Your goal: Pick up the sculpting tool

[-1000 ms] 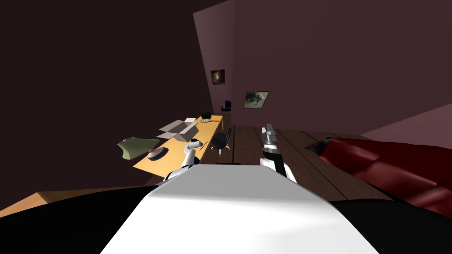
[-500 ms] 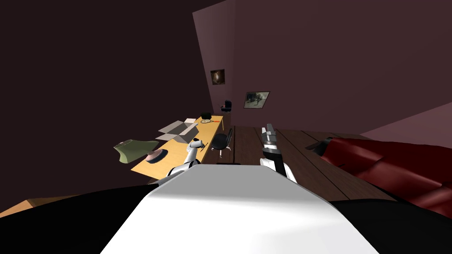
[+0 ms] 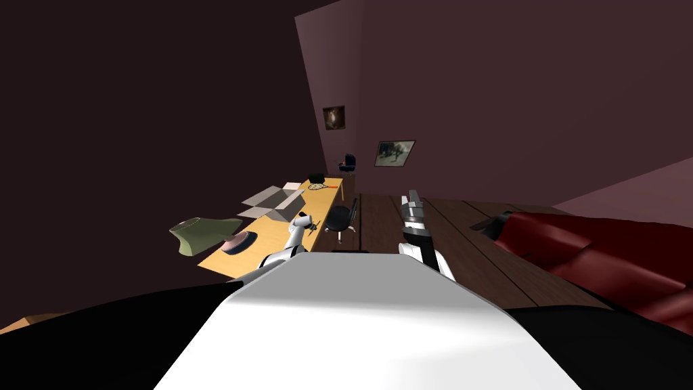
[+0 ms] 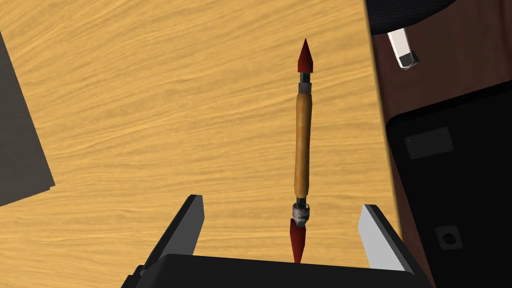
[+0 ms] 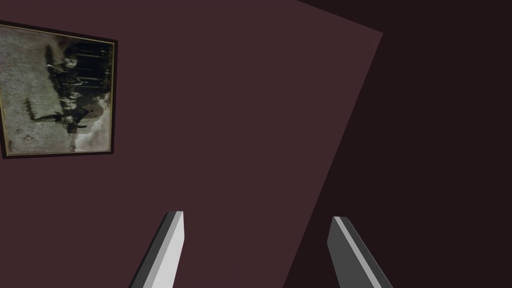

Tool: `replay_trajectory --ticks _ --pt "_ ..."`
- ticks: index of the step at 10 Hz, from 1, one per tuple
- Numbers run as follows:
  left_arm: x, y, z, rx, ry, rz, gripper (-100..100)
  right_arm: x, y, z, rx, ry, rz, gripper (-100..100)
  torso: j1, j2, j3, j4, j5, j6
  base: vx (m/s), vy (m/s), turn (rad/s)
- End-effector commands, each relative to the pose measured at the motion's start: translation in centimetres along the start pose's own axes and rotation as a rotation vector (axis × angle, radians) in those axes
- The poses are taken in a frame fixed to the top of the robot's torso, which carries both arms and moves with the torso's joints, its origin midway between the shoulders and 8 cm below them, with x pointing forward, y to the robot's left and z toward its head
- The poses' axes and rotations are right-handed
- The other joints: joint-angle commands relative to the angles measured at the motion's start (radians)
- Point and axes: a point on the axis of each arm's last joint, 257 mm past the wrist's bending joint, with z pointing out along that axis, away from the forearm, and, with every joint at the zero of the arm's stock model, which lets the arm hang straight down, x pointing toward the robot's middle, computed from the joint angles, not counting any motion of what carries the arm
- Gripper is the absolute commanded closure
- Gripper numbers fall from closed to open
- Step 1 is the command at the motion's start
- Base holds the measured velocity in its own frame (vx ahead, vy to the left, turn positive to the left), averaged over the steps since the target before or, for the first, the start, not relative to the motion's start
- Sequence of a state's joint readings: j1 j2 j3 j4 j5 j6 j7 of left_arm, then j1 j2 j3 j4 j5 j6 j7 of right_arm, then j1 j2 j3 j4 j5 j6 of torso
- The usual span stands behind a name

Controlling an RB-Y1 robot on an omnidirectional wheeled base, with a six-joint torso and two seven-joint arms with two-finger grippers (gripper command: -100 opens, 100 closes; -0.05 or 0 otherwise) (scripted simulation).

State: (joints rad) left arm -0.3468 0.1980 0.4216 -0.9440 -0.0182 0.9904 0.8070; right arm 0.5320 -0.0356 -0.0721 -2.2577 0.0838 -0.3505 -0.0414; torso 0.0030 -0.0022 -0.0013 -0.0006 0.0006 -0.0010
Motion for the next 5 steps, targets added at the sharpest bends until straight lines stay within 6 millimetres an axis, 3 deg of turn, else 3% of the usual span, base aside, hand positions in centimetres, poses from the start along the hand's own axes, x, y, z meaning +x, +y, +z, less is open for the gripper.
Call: replay_trajectory --ticks 1,2,4,5 --pt "-0.2 1.9 0.2 -0.052 -0.036 -0.019 -100 0.0 0.0 0.0 0.0 0.0 0.0 0 0.0 0.0 0.0 0.0 0.0 0.0 0.03 0.059 -0.003" --pt "-0.2 1.9 0.2 -0.052 -0.036 -0.019 -100 0.0 0.0 0.0 0.0 0.0 0.0 0 0.001 0.0 0.0 0.0 0.0 0.0 0.032 0.054 -0.01" --pt "-0.8 4.4 0.4 -0.125 -0.088 -0.044 -100 0.0 0.0 0.0 0.0 0.0 0.0 0 0.001 0.0 0.0 0.0 0.0 0.0 0.059 0.073 -0.005" --pt "-0.9 4.5 0.4 -0.128 -0.092 -0.044 -100 0.0 0.0 0.0 0.0 0.0 0.0 0 0.002 -0.002 -0.001 0.0 0.0 0.0 0.052 0.066 -0.011"
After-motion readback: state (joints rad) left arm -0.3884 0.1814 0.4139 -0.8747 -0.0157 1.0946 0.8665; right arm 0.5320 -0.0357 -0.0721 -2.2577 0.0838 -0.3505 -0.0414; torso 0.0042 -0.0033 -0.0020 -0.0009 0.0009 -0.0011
